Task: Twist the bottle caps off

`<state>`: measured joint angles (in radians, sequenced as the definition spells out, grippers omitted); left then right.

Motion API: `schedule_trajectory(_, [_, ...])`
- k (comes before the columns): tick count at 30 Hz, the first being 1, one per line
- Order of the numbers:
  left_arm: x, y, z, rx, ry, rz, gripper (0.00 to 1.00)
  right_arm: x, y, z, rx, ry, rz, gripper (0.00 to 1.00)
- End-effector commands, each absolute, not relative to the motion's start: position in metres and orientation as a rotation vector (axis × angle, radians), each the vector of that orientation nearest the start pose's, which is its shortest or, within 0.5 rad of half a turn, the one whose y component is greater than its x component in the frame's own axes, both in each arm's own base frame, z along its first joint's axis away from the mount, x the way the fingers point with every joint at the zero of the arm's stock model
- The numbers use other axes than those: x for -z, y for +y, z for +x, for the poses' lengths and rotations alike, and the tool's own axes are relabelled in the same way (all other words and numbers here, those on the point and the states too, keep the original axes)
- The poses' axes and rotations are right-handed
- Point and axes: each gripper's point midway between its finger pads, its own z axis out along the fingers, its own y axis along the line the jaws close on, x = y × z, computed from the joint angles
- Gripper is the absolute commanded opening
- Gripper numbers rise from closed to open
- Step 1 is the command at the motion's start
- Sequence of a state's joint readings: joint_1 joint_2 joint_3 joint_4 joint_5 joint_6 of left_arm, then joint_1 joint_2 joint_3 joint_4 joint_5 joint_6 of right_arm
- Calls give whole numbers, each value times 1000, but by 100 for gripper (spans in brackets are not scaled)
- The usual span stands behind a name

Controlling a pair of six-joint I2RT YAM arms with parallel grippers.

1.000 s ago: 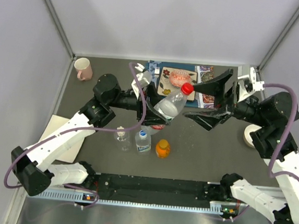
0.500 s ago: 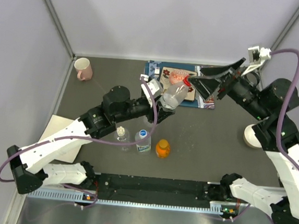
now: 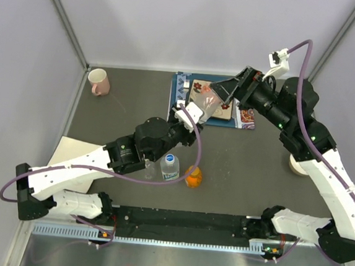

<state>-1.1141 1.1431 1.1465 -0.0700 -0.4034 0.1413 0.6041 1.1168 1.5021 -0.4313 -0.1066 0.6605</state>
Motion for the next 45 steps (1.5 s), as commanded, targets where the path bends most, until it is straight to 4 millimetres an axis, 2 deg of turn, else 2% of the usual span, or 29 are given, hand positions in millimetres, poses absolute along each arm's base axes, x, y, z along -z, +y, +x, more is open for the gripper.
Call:
schedule_trajectory(1, [-379, -305, 247, 339, 1455, 608, 40, -483, 239, 262, -1069, 1650, -18, 92])
schedule_trajectory(6, [-376, -307, 246, 328, 1459, 614, 40, -480, 244, 264, -1072, 1655, -23, 84])
schedule_trajectory(10, [-376, -307, 246, 325, 1459, 617, 40, -472, 247, 266, -1073, 1673, -30, 73])
schedule_trajectory(23, [-373, -310, 244, 330, 1459, 627, 40, -463, 251, 267, -1083, 1671, -51, 38])
schedule_trajectory(24, [-374, -309, 244, 331, 1457, 625, 40, -462, 252, 266, -1085, 1673, -58, 34])
schedule_trajectory(27, [-377, -308, 243, 339, 1453, 621, 40, -460, 253, 264, -1083, 1675, -85, 0])
schedule_trajectory(31, [-383, -310, 236, 387, 1432, 640, 39, -463, 249, 256, -1053, 1644, -161, 0])
schedule_trajectory(33, [-387, -315, 226, 443, 1414, 691, 39, -460, 246, 251, -1006, 1652, -238, 0])
schedule_trajectory(35, [-389, -318, 219, 495, 1409, 716, 39, -469, 249, 239, -1006, 1628, -352, 0])
schedule_trajectory(36, [-393, -323, 210, 554, 1390, 764, 39, -461, 251, 236, -1003, 1660, -389, 0])
schedule_trajectory(38, [-397, -323, 202, 637, 1391, 783, 39, -466, 250, 229, -999, 1637, -449, 0])
schedule_trajectory(40, [-408, -328, 186, 764, 1360, 826, 39, -466, 248, 221, -1003, 1623, -488, 0])
schedule_trajectory(41, [-411, -325, 186, 791, 1352, 827, 38, -467, 249, 217, -1003, 1608, -519, 0])
schedule_trajectory(42, [-417, -328, 170, 886, 1318, 872, 39, -469, 248, 213, -1008, 1596, -538, 0])
schedule_trajectory(45, [-423, -324, 164, 990, 1284, 906, 38, -471, 252, 201, -1040, 1561, -623, 0])
